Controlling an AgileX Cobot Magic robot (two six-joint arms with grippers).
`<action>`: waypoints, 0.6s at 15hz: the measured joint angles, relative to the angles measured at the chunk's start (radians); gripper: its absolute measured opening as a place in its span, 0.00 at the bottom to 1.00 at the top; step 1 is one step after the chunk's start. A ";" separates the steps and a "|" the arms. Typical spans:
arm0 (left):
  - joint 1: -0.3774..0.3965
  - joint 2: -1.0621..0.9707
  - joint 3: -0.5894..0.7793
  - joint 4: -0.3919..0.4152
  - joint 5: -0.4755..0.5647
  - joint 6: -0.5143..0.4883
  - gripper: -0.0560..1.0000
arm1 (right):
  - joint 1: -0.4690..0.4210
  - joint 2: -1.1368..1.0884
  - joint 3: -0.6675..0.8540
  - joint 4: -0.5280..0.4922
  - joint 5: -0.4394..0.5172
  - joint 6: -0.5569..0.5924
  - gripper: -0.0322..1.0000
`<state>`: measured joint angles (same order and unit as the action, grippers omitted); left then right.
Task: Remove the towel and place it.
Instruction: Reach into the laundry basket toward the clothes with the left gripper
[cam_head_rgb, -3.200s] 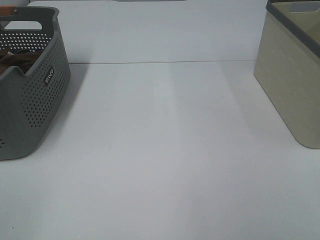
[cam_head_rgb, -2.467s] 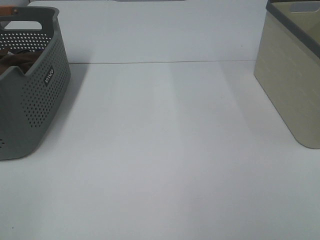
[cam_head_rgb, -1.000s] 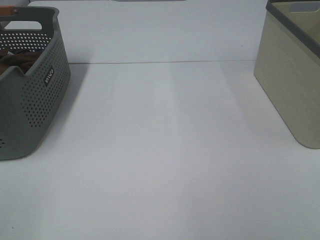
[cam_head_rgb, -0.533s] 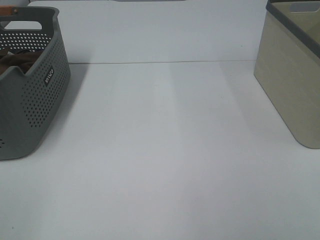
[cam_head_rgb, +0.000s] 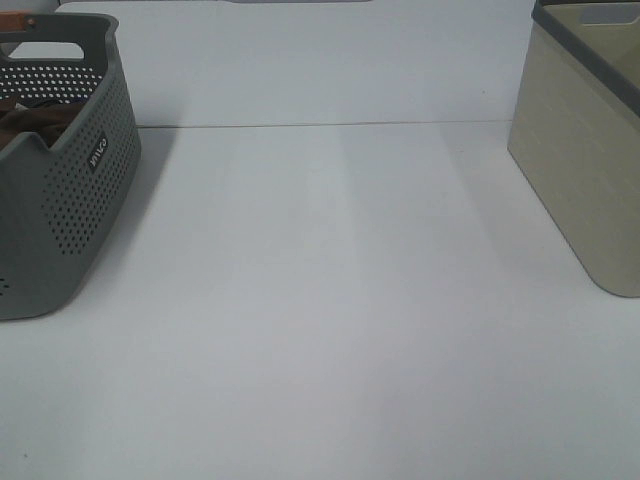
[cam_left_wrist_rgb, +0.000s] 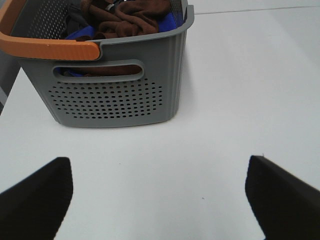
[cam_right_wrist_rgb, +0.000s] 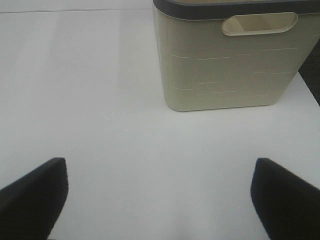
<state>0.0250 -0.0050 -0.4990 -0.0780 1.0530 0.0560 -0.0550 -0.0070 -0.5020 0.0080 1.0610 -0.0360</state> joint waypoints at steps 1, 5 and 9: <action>0.000 0.000 0.000 0.000 0.000 0.000 0.89 | 0.000 0.000 0.000 0.000 0.000 0.000 0.93; 0.000 0.000 0.000 0.000 0.000 0.000 0.89 | 0.000 0.000 0.000 0.000 0.000 0.000 0.93; 0.000 0.022 -0.003 0.000 -0.005 0.000 0.88 | 0.000 0.000 0.000 0.000 0.000 0.000 0.93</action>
<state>0.0250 0.0170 -0.5020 -0.0780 1.0480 0.0560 -0.0550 -0.0070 -0.5020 0.0080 1.0610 -0.0360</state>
